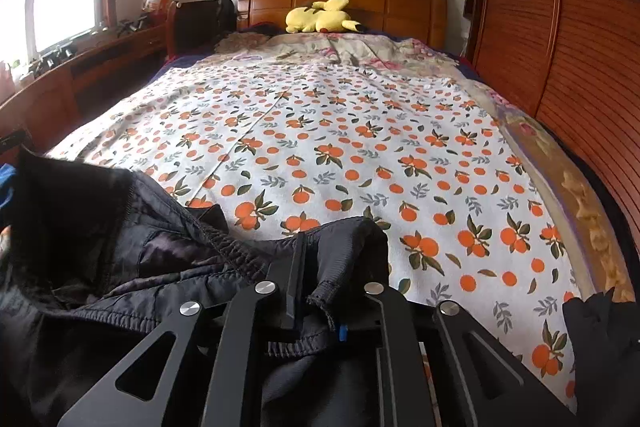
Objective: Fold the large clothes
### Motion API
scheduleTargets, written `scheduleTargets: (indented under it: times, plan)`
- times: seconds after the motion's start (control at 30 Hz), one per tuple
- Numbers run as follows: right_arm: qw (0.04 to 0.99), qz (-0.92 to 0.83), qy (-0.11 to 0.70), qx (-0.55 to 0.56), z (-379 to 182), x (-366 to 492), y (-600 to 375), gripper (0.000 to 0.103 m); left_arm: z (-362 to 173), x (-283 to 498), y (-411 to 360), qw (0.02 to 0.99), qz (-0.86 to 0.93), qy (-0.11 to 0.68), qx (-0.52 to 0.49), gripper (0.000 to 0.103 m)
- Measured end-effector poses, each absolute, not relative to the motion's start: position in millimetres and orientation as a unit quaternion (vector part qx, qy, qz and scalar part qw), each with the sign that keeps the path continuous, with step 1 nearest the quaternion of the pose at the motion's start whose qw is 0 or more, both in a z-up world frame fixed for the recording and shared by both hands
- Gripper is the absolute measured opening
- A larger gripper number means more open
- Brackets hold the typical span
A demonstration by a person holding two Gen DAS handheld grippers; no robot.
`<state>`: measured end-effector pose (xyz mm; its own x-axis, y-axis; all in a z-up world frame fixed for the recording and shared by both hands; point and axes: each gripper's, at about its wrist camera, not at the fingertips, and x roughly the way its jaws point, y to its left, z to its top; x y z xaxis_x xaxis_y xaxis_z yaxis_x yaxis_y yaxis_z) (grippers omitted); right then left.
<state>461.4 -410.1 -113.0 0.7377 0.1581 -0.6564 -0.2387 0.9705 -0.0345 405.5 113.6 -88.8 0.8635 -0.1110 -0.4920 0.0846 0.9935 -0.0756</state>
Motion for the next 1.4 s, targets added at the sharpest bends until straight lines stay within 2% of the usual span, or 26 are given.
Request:
scheduleTargets:
  times: [0.13,0.17,0.2,0.27,0.3,0.33,0.47,0.53,0.63,0.97,1.03,1.1,1.13,1.17,1.2,1.4]
  plan:
    - [0.927,0.104,0.357,-0.051,-109,461,-408,0.018,-89,390,115,0.964,-0.058,0.258,-0.030,0.078]
    - [0.922,0.115,0.367,-0.038,-110,463,-408,0.034,-89,384,115,0.964,-0.060,0.257,-0.032,0.081]
    - [0.919,0.125,0.373,-0.026,-110,465,-408,0.056,-90,379,115,0.964,-0.063,0.255,-0.033,0.082]
    - [0.925,0.112,0.362,-0.029,-107,462,-406,0.072,-93,364,112,0.965,-0.071,0.251,-0.038,0.083]
    - [0.934,0.089,0.343,-0.052,-103,459,-402,0.087,-94,359,111,0.964,-0.074,0.251,-0.040,0.083]
    - [0.937,0.086,0.333,-0.056,-99,458,-402,0.090,-97,352,109,0.964,-0.080,0.251,-0.045,0.083]
    - [0.939,0.085,0.328,-0.052,-86,458,-401,0.091,-106,332,99,0.962,-0.097,0.250,-0.049,0.083]
    - [0.938,0.097,0.326,-0.068,-82,453,-390,0.089,-110,324,91,0.962,-0.106,0.250,-0.036,0.083]
    - [0.929,0.135,0.337,-0.077,-84,445,-364,0.082,-112,312,83,0.962,-0.123,0.244,-0.025,0.088]
    - [0.886,0.206,0.404,-0.098,-120,437,-268,0.064,-117,295,86,0.962,-0.133,0.239,-0.019,0.095]
    - [0.880,0.194,0.420,-0.109,-126,443,-258,0.057,-118,294,90,0.961,-0.133,0.240,-0.022,0.095]
    - [0.874,0.182,0.436,-0.117,-134,451,-251,0.038,-119,293,93,0.961,-0.134,0.241,-0.023,0.096]
    - [0.871,0.180,0.442,-0.119,-137,454,-251,0.034,-119,292,94,0.961,-0.134,0.241,-0.021,0.096]
    - [0.867,0.178,0.449,-0.124,-141,459,-249,0.019,-119,293,94,0.961,-0.134,0.241,-0.020,0.096]
    - [0.866,0.176,0.451,-0.125,-144,463,-249,0.011,-120,292,95,0.961,-0.134,0.241,-0.019,0.096]
    - [0.872,0.159,0.443,-0.135,-151,488,-242,0.006,-124,296,96,0.959,-0.138,0.247,-0.022,0.096]
